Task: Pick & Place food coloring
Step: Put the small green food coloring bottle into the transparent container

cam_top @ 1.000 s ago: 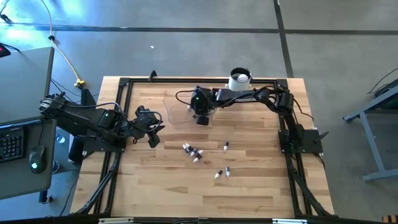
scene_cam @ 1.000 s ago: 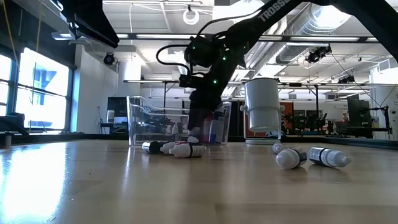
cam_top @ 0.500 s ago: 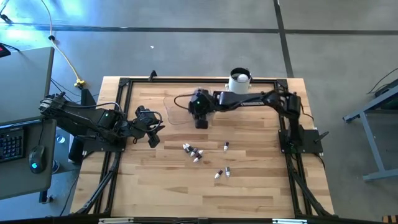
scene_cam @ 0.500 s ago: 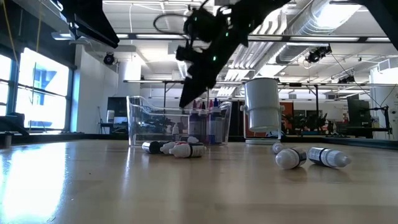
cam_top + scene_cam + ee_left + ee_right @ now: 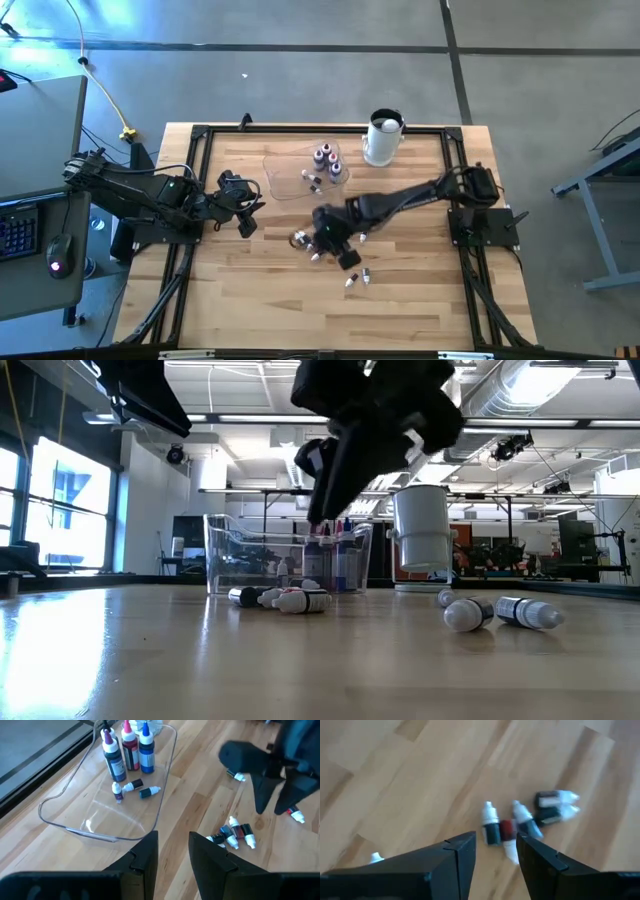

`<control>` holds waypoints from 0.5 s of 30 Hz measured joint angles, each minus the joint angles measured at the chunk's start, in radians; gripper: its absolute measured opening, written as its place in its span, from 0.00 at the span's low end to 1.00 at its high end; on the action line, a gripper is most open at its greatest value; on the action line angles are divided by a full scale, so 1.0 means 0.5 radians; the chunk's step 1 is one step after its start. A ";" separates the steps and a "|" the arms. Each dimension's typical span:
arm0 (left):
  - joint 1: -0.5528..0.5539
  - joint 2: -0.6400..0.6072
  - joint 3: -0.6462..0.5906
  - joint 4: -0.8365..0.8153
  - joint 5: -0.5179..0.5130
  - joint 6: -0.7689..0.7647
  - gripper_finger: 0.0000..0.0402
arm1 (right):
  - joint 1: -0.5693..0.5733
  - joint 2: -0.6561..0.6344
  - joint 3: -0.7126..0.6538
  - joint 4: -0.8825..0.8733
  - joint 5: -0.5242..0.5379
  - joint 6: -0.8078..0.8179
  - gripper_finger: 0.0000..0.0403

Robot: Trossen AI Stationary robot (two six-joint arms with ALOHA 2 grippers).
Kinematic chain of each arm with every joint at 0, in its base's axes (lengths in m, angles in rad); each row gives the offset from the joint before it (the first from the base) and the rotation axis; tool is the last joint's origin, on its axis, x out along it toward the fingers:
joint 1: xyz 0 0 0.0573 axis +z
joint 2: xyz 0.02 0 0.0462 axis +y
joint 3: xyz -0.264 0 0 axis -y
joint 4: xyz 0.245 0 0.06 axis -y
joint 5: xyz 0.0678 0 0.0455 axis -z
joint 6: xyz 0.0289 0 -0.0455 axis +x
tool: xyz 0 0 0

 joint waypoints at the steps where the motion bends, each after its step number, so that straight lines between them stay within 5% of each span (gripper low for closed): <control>1: 0.000 0.000 0.000 0.000 0.001 0.000 0.26 | 0.026 0.000 -0.049 0.057 0.018 -0.022 0.33; 15: 0.000 0.000 0.000 0.001 0.002 0.000 0.26 | 0.020 0.009 -0.651 1.093 -0.063 0.026 0.33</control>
